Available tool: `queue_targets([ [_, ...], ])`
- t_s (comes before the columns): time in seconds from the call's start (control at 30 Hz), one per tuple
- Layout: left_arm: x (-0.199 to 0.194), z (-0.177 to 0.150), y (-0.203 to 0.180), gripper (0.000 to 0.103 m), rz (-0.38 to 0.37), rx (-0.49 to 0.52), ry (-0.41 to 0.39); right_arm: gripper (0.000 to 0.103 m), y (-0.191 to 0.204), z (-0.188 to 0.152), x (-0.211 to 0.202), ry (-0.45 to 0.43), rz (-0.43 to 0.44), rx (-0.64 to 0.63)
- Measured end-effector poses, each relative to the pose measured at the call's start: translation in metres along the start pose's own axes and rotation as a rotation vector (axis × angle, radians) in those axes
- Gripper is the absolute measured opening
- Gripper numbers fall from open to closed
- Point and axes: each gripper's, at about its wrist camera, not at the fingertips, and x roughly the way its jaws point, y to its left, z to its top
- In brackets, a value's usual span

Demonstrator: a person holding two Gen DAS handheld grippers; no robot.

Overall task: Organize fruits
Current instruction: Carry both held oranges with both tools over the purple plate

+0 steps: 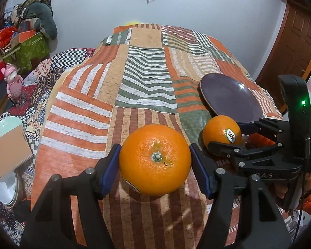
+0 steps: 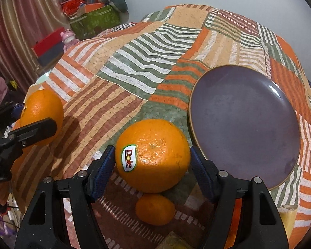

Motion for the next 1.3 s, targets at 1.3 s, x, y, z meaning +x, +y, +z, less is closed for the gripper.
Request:
queue_targets([
  [1.3,-0.016,0.100,-0.130,0.065,-0.099,0.075,-0.149,0.067,-0.104,0.006,-0.143,-0.350,-0.139,0.076],
])
